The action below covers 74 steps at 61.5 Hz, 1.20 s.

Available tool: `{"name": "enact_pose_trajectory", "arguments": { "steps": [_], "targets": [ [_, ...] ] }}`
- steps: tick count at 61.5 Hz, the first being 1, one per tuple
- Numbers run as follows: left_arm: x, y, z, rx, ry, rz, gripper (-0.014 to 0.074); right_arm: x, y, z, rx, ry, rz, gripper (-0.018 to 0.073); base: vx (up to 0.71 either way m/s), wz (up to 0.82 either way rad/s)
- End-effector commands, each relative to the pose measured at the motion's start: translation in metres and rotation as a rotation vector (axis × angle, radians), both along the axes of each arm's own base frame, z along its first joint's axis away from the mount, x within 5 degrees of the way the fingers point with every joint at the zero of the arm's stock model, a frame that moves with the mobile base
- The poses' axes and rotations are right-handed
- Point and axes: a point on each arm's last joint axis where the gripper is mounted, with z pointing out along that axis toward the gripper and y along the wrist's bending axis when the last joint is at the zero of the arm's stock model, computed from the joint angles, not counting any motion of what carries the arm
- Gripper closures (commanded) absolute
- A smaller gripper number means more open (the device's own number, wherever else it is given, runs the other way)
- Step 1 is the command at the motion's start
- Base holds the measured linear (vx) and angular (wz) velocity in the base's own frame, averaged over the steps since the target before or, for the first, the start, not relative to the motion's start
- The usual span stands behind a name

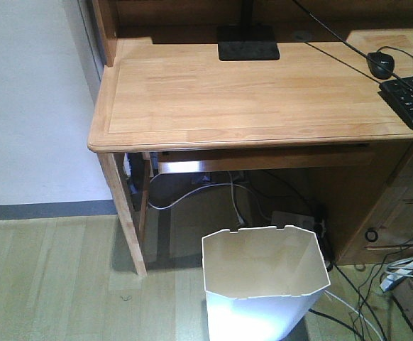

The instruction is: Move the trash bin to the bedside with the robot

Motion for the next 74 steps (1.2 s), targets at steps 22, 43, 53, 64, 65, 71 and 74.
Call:
{"name": "enact_pose_trajectory", "arguments": {
  "steps": [22, 43, 53, 64, 65, 71, 74],
  "targets": [
    [0.0004, 0.0002, 0.003, -0.009, -0.072, 0.004, 0.0602, -0.0012, 0.0007, 0.0047, -0.015, -0.075, 0.006, 0.0568, 0.0, 0.0],
    [0.0004, 0.0002, 0.003, -0.009, -0.072, 0.004, 0.0602, -0.0012, 0.0007, 0.0047, -0.015, -0.075, 0.006, 0.0568, 0.0, 0.0],
    [0.0004, 0.0002, 0.003, -0.009, -0.072, 0.004, 0.0602, -0.0012, 0.0007, 0.0047, -0.015, -0.075, 0.006, 0.0568, 0.0, 0.0],
    [0.0004, 0.0002, 0.003, -0.009, -0.072, 0.004, 0.0602, -0.0012, 0.0007, 0.0047, -0.015, -0.075, 0.006, 0.0568, 0.0, 0.0],
    [0.0004, 0.0002, 0.003, -0.009, -0.072, 0.004, 0.0602, -0.0012, 0.0007, 0.0048, -0.015, -0.076, 0.006, 0.0568, 0.0, 0.0],
    [0.0004, 0.0002, 0.003, -0.009, -0.072, 0.004, 0.0602, -0.0013, 0.0007, 0.0051, -0.02, -0.079, 0.006, 0.0568, 0.0, 0.0],
    [0.0004, 0.0002, 0.003, -0.009, -0.072, 0.004, 0.0602, -0.0014, 0.0007, 0.0059, -0.047, -0.085, 0.002, 0.0568, 0.0, 0.0]
  ]
}}
